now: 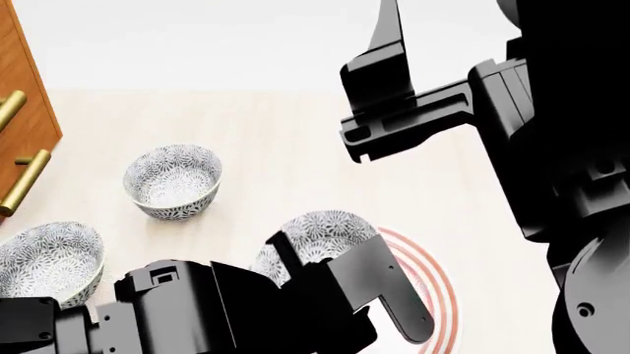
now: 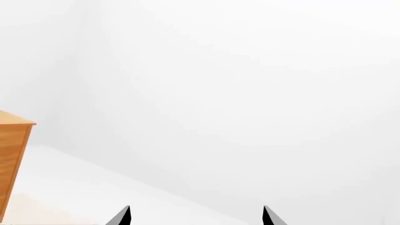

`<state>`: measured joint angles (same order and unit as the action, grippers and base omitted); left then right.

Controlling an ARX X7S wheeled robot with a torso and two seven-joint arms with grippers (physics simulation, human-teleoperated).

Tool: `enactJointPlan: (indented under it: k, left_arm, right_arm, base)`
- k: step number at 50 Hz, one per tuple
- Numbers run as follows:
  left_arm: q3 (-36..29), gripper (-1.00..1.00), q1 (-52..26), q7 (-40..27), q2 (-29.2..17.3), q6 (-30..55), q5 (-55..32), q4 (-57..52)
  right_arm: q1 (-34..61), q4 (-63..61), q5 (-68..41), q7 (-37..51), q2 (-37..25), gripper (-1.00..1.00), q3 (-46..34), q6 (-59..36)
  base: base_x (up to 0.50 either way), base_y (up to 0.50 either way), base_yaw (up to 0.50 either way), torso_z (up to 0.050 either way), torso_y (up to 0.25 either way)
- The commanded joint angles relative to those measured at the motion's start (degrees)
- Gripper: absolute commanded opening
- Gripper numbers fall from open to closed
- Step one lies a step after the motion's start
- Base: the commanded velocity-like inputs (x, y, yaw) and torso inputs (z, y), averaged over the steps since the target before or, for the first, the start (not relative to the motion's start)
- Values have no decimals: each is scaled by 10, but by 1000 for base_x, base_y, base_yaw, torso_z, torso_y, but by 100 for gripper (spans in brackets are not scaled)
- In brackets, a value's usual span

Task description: Put the bowl at the front on the plate.

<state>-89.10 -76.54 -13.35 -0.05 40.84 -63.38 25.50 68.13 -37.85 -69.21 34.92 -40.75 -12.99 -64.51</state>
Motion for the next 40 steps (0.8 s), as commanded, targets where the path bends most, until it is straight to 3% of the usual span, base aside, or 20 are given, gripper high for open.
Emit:
enactJointPlan:
  k: [1,40]
  left_arm:
    - [3,-100,8,-26,0,-18,-5,7]
    - [2,-100,42,-38,0,-40,12,-22]
  right_arm:
    - [-9,-2,5,-5,-4,100,-1,9]
    - [-39,-5,16,-17,-16,100,1,38]
  base:
    - [0,0,0,0,0]
    - [0,0,0,0,1]
